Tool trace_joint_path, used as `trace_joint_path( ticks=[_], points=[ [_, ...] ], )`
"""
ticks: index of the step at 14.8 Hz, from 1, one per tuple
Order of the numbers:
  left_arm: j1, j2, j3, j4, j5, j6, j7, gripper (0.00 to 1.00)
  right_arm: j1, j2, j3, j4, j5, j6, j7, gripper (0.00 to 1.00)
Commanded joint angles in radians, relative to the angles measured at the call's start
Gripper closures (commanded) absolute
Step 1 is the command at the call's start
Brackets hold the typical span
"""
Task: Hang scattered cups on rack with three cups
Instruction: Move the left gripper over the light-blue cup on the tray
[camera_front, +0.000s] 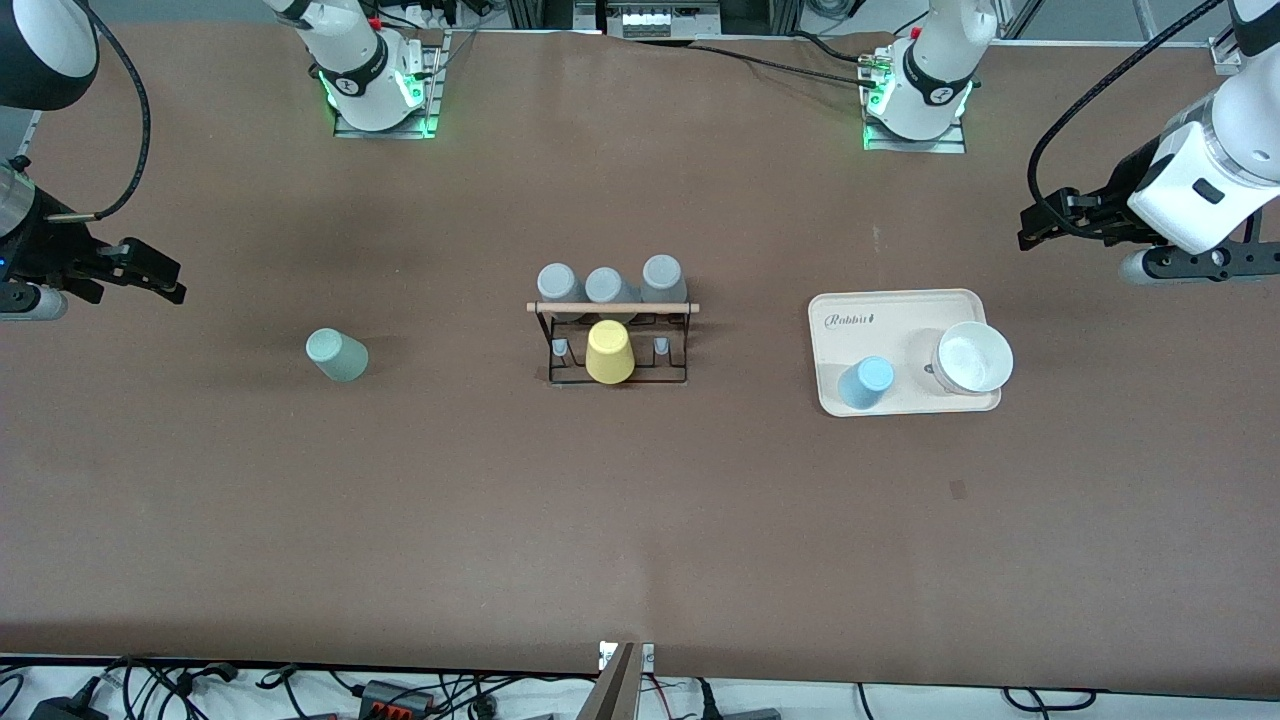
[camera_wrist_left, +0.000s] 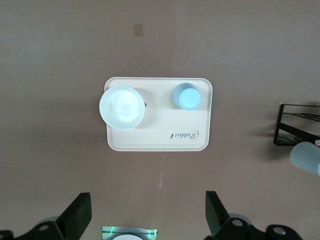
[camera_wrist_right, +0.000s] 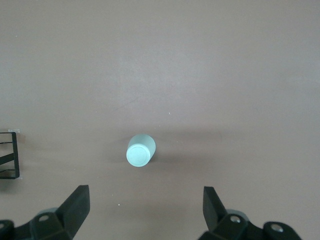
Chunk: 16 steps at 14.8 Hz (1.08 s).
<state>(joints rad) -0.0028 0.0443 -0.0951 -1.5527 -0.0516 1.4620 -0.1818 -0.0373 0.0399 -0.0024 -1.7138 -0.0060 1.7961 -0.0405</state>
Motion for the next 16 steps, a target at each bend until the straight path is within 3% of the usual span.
trace_joint_path(
  ticks=[1, 9, 16],
  points=[
    [0.003, -0.012, 0.002, 0.010, -0.019, -0.025, -0.005, 0.00, -0.004, -0.021, 0.001, -0.015, 0.015, -0.015, -0.012, 0.00],
    [-0.012, 0.002, 0.002, 0.023, -0.013, -0.029, -0.002, 0.00, -0.003, -0.011, 0.002, -0.012, 0.015, -0.004, -0.004, 0.00],
    [-0.046, 0.090, 0.000, 0.029, -0.036, -0.026, 0.002, 0.00, -0.003, -0.008, 0.004, -0.012, 0.015, -0.009, -0.002, 0.00]
  ],
)
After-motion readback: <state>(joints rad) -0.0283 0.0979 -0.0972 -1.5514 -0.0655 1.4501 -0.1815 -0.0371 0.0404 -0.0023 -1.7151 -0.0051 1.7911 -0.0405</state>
